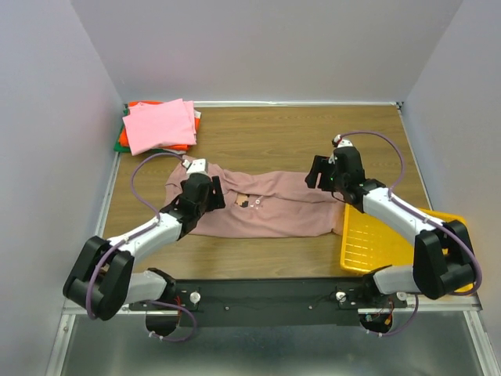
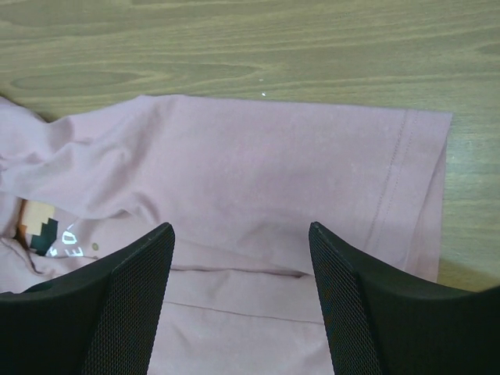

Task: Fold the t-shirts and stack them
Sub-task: Fold the tshirt

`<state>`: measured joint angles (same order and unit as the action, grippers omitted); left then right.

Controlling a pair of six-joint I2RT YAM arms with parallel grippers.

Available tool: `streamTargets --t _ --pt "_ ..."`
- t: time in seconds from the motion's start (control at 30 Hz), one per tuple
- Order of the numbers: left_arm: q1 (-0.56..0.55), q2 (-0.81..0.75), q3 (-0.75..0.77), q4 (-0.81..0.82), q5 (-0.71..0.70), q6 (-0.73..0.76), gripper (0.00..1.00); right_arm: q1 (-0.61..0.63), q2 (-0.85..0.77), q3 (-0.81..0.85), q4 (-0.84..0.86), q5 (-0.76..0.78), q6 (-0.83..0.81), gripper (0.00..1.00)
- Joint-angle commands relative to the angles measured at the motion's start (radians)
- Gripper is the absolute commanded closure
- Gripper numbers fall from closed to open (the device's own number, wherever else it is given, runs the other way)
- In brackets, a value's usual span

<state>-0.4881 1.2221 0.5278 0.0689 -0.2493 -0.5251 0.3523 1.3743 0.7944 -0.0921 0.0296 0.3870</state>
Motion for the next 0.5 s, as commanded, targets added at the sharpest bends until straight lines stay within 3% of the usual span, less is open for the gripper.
streamTargets --t 0.0,0.13,0.4,0.47 --pt "-0.013 0.071 0.032 -0.023 -0.048 -0.019 0.25 0.001 -0.052 -0.043 0.055 -0.023 0.042 0.24" --pt "-0.018 0.157 0.064 -0.023 -0.048 -0.01 0.36 0.001 -0.102 -0.079 0.08 -0.068 0.053 0.24" --pt "-0.02 0.215 0.097 -0.06 -0.073 -0.021 0.43 0.001 -0.153 -0.098 0.083 -0.062 0.044 0.24" --pt "-0.02 0.232 0.112 -0.09 -0.084 -0.033 0.51 -0.001 -0.153 -0.098 0.083 -0.06 0.043 0.24"
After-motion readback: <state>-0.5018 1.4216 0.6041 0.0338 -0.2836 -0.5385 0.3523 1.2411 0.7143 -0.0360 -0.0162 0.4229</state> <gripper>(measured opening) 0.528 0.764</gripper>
